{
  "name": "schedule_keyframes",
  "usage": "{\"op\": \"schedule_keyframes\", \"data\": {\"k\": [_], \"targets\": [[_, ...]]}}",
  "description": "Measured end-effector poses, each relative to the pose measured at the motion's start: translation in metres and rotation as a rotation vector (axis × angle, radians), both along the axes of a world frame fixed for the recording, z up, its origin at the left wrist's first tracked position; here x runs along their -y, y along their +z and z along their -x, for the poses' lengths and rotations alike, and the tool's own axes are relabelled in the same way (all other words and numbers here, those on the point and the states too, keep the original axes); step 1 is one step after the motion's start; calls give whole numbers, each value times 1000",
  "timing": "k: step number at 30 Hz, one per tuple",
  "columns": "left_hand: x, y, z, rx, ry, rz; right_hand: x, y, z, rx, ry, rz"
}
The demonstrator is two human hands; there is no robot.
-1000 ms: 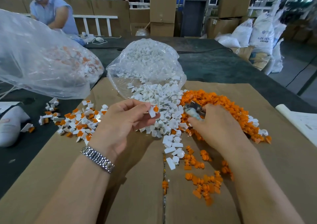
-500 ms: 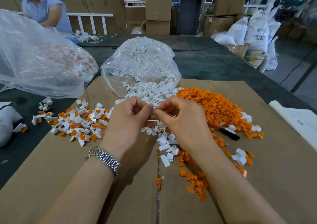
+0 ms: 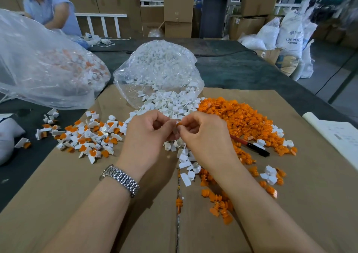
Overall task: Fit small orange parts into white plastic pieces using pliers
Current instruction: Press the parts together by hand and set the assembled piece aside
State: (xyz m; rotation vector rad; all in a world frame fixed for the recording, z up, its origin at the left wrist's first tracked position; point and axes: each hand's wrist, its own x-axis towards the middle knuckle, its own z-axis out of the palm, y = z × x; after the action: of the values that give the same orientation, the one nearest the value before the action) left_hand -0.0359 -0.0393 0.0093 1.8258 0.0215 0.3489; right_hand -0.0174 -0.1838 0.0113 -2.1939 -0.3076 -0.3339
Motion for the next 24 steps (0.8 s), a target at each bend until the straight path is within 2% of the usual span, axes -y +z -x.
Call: {"op": "schedule_keyframes", "data": {"k": [10, 12, 16, 18, 21, 24], "targets": [[0, -3, -1, -20, 48, -120, -5, 0, 2, 114, 58, 219], [0, -2, -1, -17, 33, -73, -3, 0, 1, 85, 38, 133], [-5, 2, -3, -58, -137, 286, 7, 4, -5, -95, -24, -224], [-7, 2, -6, -87, -231, 339, 10, 6, -6, -176, 6, -360], [-8, 1, -9, -144, -299, 410, 11, 7, -5, -258, 70, -461], [-10, -1, -11, -183, -321, 521, 12, 9, -3, -268, 113, -467]]}}
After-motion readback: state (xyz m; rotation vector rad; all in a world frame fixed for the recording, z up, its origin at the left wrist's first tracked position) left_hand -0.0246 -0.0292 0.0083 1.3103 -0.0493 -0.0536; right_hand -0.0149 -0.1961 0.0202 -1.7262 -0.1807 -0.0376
